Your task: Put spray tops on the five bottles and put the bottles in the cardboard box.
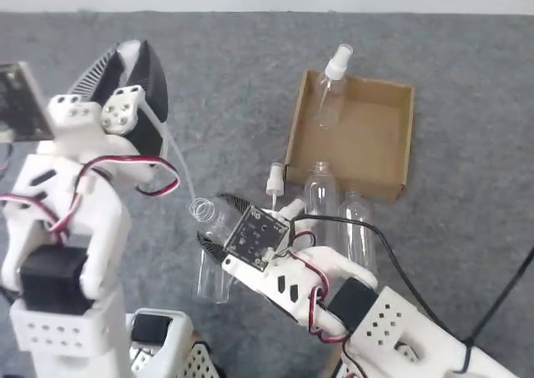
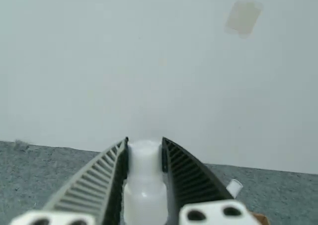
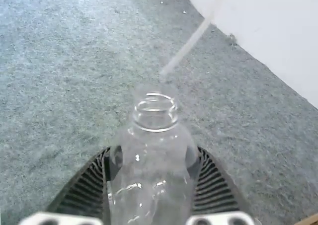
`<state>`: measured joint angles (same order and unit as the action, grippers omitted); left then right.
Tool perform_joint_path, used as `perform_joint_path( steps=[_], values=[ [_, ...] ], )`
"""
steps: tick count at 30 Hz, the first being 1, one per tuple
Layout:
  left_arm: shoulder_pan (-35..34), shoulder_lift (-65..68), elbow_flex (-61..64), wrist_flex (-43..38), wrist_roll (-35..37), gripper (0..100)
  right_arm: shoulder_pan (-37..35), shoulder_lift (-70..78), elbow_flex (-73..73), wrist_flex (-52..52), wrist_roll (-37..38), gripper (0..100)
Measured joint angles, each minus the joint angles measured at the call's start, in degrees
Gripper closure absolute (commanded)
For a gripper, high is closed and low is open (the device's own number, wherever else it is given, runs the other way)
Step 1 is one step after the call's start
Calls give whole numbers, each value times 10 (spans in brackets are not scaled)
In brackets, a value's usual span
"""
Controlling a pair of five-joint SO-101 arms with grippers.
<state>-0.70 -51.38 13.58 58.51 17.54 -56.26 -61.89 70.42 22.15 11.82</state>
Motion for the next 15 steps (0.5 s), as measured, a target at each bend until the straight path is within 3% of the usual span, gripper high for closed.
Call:
perform_joint_path(
  steps=[15],
  values=[
    [50,0,58,54,0,989,2,-1,0,0,-34,993]
  ],
)
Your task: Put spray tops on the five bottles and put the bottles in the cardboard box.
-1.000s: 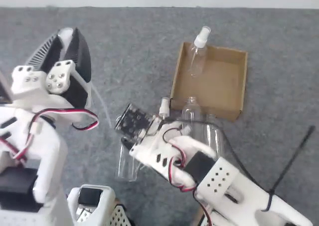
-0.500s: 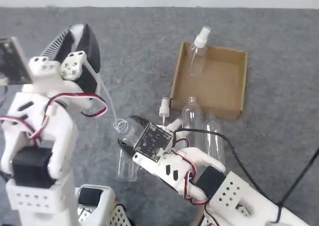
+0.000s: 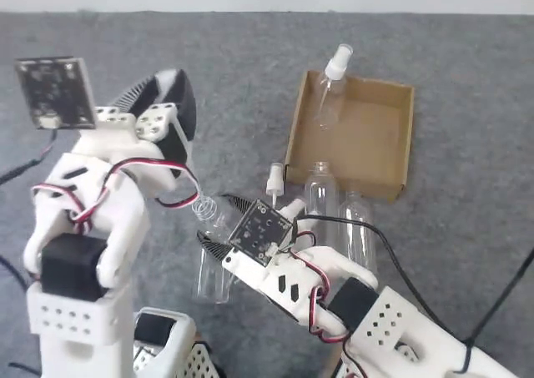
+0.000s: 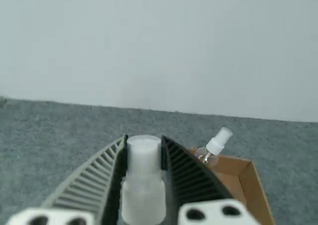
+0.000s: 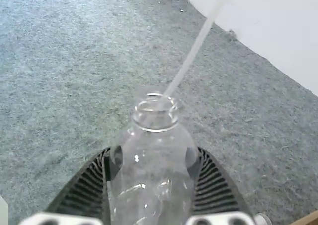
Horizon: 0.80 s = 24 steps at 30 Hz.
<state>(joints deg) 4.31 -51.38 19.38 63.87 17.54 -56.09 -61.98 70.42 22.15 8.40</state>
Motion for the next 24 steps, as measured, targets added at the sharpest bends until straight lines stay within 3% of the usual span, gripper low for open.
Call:
perform_joint_path(
  steps=[9,18,24],
  values=[
    [7,-35,9,43,-32,989,-2,-1,0,33,-57,993],
    [7,-48,84,66,-41,989,3,0,0,33,-63,993],
    [58,-49,128,75,-92,989,21,79,-33,33,-103,993]
  ],
)
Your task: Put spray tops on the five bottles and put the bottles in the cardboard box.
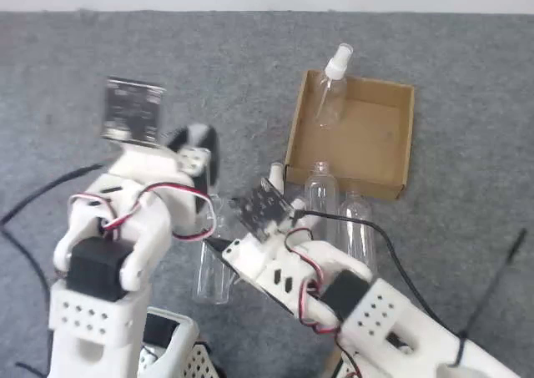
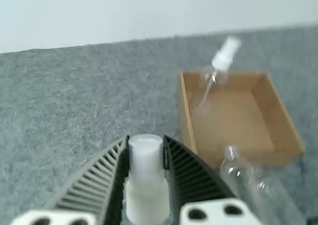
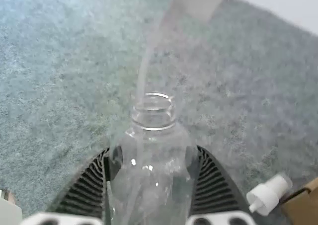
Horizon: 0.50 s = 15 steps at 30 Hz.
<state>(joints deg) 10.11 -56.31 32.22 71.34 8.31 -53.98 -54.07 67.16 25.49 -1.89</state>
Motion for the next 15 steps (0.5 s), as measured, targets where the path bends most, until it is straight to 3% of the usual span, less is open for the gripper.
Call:
perform_joint_path(
  steps=[10,15],
  values=[
    [-20,0,20,2,-11,987,21,58,-18,-9,-12,993],
    [-23,-3,20,-4,-11,976,40,58,-18,-32,-61,993]
  ],
)
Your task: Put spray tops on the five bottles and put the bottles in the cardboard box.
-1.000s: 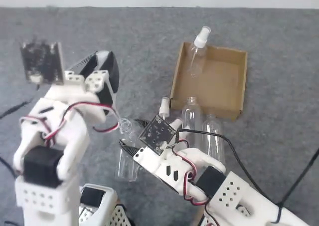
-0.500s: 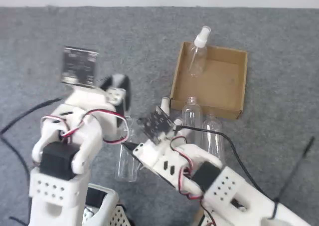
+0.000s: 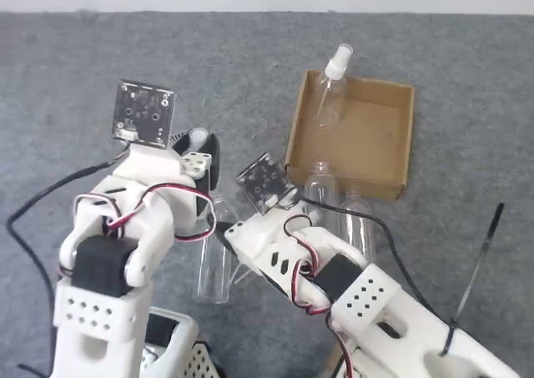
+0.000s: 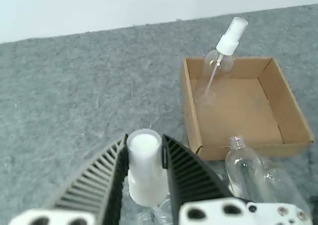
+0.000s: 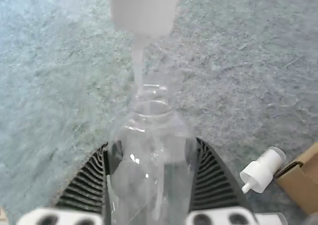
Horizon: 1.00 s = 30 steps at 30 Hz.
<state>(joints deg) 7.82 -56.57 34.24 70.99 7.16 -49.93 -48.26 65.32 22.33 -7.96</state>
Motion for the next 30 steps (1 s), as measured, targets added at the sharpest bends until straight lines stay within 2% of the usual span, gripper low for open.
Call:
perform_joint_path(
  steps=[5,17,21,25,30],
  values=[
    [0,-4,13,2,0,886,0,0,1,-12,-9,992],
    [-2,1,22,4,-1,881,17,0,1,-24,-12,992],
    [-2,1,21,-14,0,881,17,0,11,-80,-12,992],
    [-2,1,21,-21,0,881,17,0,42,-154,40,992],
    [-2,1,21,-24,0,879,17,0,69,-208,54,992]
  ],
)
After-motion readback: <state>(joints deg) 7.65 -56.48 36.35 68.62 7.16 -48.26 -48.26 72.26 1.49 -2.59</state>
